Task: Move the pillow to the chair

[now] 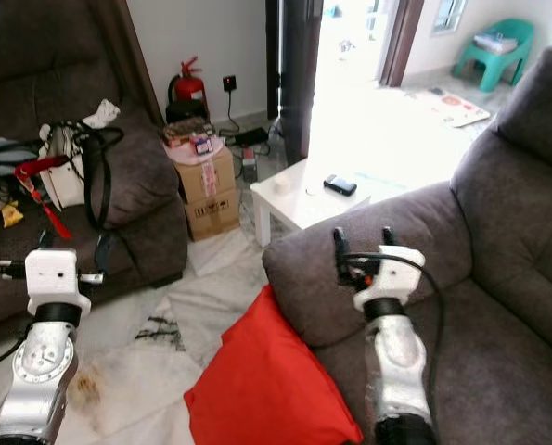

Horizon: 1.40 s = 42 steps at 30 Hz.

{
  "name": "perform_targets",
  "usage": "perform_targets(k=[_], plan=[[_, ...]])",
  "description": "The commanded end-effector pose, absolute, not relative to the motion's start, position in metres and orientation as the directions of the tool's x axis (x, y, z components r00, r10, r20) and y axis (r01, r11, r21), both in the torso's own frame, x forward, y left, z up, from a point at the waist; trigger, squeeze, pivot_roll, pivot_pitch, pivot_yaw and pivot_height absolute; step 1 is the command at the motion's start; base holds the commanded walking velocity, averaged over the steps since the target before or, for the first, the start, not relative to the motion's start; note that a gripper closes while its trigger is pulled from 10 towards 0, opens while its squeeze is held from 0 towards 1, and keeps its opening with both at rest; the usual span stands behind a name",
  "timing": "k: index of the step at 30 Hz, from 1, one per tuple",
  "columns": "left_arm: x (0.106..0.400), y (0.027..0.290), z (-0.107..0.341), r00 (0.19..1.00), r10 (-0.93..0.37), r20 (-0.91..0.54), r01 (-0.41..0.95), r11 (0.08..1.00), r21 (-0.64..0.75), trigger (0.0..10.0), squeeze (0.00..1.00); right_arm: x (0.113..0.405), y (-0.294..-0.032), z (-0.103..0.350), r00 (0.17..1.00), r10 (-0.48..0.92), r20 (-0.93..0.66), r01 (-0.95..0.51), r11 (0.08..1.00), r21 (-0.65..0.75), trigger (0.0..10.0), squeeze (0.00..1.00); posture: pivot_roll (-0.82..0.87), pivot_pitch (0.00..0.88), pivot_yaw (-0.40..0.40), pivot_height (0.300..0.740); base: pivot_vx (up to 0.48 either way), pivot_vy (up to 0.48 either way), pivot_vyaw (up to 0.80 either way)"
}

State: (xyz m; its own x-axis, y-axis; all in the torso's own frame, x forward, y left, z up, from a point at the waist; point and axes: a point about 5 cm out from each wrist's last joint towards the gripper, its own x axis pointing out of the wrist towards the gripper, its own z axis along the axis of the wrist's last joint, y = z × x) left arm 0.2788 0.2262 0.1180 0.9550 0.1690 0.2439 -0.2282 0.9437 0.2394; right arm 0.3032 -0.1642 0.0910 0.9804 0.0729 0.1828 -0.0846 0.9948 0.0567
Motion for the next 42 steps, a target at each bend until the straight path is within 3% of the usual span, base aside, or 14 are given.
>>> perform_targets(k=[1, 6, 12, 25, 33, 42], plan=[[0.276, 0.232, 0.121, 0.95, 0.198, 0.241, -0.252, 0.943, 0.217, 10.0, 0.0, 0.307, -0.159, 0.093, 0.982, 0.082, 0.169, -0.091, 0.995, 0.045, 10.0, 0.0, 0.09, 0.0, 0.017, 0.74, 0.0, 0.0, 0.0], [0.275, 0.229, 0.133, 0.959, 0.136, 0.248, -0.191, 0.958, 0.212, 10.0, 0.0, 0.312, -0.142, 0.095, 0.981, 0.138, 0.14, -0.138, 0.99, -0.006, 10.0, 0.0, 0.11, 0.0, 0.015, 0.74, 0.0, 0.0, 0.0], [0.278, 0.233, 0.136, 0.959, 0.154, 0.238, -0.194, 0.968, 0.159, 10.0, 0.0, 0.314, -0.137, 0.1, 0.98, 0.121, 0.157, -0.13, 0.99, 0.047, 10.0, 0.0, 0.1, 0.0, 0.021, 0.74, 0.0, 0.0, 0.0], [0.284, 0.228, 0.143, 0.962, 0.124, 0.242, -0.163, 0.976, 0.147, 10.0, 0.0, 0.325, -0.151, 0.109, 0.984, 0.063, 0.166, -0.075, 0.995, 0.07, 10.0, 0.0, 0.08, 0.0, 0.018, 0.74, 0.0, 0.0, 0.0], [0.284, 0.211, 0.141, 0.969, 0.081, 0.231, -0.114, 0.985, 0.131, 10.0, 0.0, 0.316, -0.157, 0.11, 0.983, 0.052, 0.178, -0.066, 0.995, 0.073, 10.0, 0.0, 0.04, 0.0, 0.028, 0.74, 0.0, 0.0, 0.0], [0.271, 0.214, 0.132, 0.974, 0.098, 0.204, -0.129, 0.981, 0.146, 10.0, 0.0, 0.308, -0.157, 0.103, 0.986, 0.059, 0.156, -0.071, 0.995, 0.07, 10.0, 0.0, 0.04, 0.0, 0.016, 0.74, 0.0, 0.0, 0.0]])
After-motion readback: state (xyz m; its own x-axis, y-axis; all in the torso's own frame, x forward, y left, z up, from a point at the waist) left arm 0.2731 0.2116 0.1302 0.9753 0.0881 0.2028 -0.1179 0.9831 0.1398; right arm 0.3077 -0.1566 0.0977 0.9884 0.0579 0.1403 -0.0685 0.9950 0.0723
